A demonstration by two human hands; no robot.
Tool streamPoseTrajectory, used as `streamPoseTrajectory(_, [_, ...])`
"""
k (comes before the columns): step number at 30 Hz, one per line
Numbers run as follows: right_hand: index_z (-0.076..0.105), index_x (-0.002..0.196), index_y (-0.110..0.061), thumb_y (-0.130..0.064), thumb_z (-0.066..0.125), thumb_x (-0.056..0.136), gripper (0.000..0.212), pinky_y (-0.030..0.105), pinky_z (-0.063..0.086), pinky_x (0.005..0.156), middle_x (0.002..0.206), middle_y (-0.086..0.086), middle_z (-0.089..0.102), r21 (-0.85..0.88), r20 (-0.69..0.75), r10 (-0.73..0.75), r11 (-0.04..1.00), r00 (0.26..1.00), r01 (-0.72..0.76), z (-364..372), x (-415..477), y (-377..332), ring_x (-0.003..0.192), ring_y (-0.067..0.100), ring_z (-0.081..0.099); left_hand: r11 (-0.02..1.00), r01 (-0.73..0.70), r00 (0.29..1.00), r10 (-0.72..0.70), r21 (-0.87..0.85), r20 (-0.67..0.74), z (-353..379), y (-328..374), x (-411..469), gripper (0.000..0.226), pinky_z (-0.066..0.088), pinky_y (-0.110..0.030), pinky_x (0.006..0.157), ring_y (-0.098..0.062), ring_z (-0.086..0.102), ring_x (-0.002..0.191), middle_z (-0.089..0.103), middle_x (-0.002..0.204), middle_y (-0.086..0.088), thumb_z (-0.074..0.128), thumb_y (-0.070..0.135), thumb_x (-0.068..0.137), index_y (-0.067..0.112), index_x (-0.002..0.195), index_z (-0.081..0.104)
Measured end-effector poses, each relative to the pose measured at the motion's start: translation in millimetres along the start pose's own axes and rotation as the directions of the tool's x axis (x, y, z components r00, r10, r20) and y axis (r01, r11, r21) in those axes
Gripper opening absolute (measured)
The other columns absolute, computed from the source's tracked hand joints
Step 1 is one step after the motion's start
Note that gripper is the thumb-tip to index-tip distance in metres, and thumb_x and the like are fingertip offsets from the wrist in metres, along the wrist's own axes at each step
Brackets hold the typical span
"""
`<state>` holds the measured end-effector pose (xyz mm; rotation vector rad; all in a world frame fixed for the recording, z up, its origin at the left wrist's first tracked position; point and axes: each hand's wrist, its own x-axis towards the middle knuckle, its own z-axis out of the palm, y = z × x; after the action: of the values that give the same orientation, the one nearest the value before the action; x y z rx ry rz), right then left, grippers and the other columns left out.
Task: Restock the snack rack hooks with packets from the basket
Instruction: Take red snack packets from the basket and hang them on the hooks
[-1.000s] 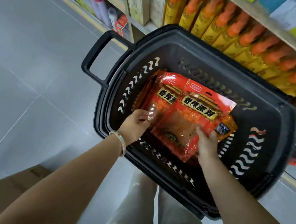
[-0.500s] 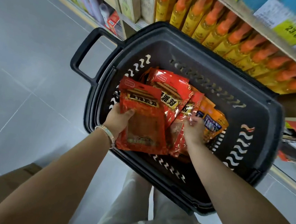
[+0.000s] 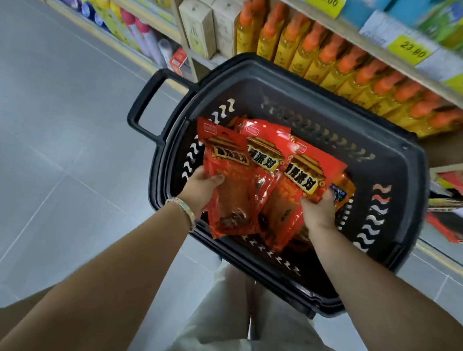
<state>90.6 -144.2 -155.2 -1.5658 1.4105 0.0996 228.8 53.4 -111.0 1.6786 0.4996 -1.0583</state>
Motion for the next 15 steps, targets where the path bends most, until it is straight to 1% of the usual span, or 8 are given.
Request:
streamPoseTrajectory(3, [0.056,0.102,-0.027,-0.023,0.054,0.092,0.011,0.034,0.051,0.077,0.107,0.008,0.067,0.149,0.005,-0.006,0.989,1.0,0.005,-39,-28,-8,0.086,0.02,0.062,0.999,-0.012,0.995,0.017,-0.049,0.101,10,9,-30,0.027,0.054,-0.05,0.085,-0.029,0.067,0.096,0.068,0.107,-0.01,0.062,0.013,0.086,0.019,0.113,0.06])
streamPoseTrajectory(5, [0.058,0.116,-0.023,-0.039,0.051,0.094,0.028,0.041,0.045,0.097,0.119,0.007,0.064,0.208,-0.018,-0.026,0.978,1.0,0.029,-67,-46,-10,0.106,0.025,0.059,0.998,-0.055,0.993,0.059,-0.038,0.1,21,16,-51,0.024,0.054,-0.05,0.086,-0.026,0.067,0.094,0.069,0.106,-0.008,0.062,0.024,0.085,0.023,0.11,0.061])
streamPoseTrajectory(6, [0.057,0.123,-0.02,-0.044,0.048,0.095,0.038,0.038,0.041,0.101,0.123,0.006,0.061,0.217,-0.051,-0.043,0.975,0.998,0.053,-81,-56,-11,0.114,0.026,0.056,0.996,-0.09,0.992,0.091,-0.02,0.09,29,20,-64,0.026,0.054,-0.049,0.086,-0.025,0.067,0.094,0.07,0.106,-0.006,0.064,0.035,0.082,0.026,0.107,0.061])
streamPoseTrajectory(9, [0.051,0.132,-0.012,-0.047,0.043,0.096,0.051,0.028,0.032,0.096,0.126,0.004,0.055,0.22,-0.171,-0.093,0.967,0.981,0.13,-125,-78,-10,0.125,0.027,0.046,0.978,-0.187,0.981,0.18,0.096,0.076,55,35,-98,0.077,0.048,-0.049,0.096,-0.028,0.061,0.108,0.064,0.119,-0.005,0.051,0.077,0.064,0.027,0.122,0.055])
streamPoseTrajectory(10, [0.045,0.138,-0.009,-0.049,0.041,0.096,0.057,0.029,0.03,0.102,0.131,0.004,0.051,0.234,-0.186,-0.092,0.963,0.978,0.135,-141,-85,-7,0.13,0.027,0.041,0.963,-0.223,0.974,0.214,0.15,0.074,64,38,-108,0.09,0.045,-0.05,0.099,-0.031,0.059,0.112,0.062,0.123,-0.009,0.044,0.083,0.063,0.021,0.128,0.052])
streamPoseTrajectory(11, [0.038,0.142,-0.007,-0.051,0.04,0.096,0.064,0.033,0.027,0.11,0.141,0.006,0.045,0.252,-0.196,-0.092,0.958,0.976,0.141,-156,-91,-3,0.135,0.027,0.036,0.941,-0.281,0.959,0.269,0.189,0.086,74,40,-118,0.09,0.044,-0.052,0.1,-0.035,0.058,0.113,0.061,0.123,-0.014,0.039,0.082,0.07,0.015,0.128,0.052])
streamPoseTrajectory(13, [0.031,0.146,-0.007,-0.053,0.039,0.095,0.069,0.036,0.022,0.115,0.151,0.009,0.033,0.296,-0.24,-0.119,0.936,0.964,0.19,-191,-106,7,0.138,0.025,0.032,0.873,-0.427,0.904,0.406,0.237,0.136,97,42,-143,0.061,0.045,-0.054,0.097,-0.038,0.06,0.106,0.064,0.113,-0.021,0.042,0.063,0.088,0.012,0.116,0.059])
streamPoseTrajectory(15, [0.04,0.141,-0.005,-0.047,0.04,0.097,0.061,0.025,0.022,0.111,0.148,0.01,0.039,0.328,-0.313,-0.194,0.897,0.93,0.298,-229,-123,17,0.134,0.022,0.037,0.763,-0.574,0.819,0.536,0.297,0.206,123,41,-170,0.038,0.047,-0.055,0.091,-0.038,0.063,0.097,0.067,0.102,-0.023,0.045,0.046,0.095,0.013,0.1,0.062])
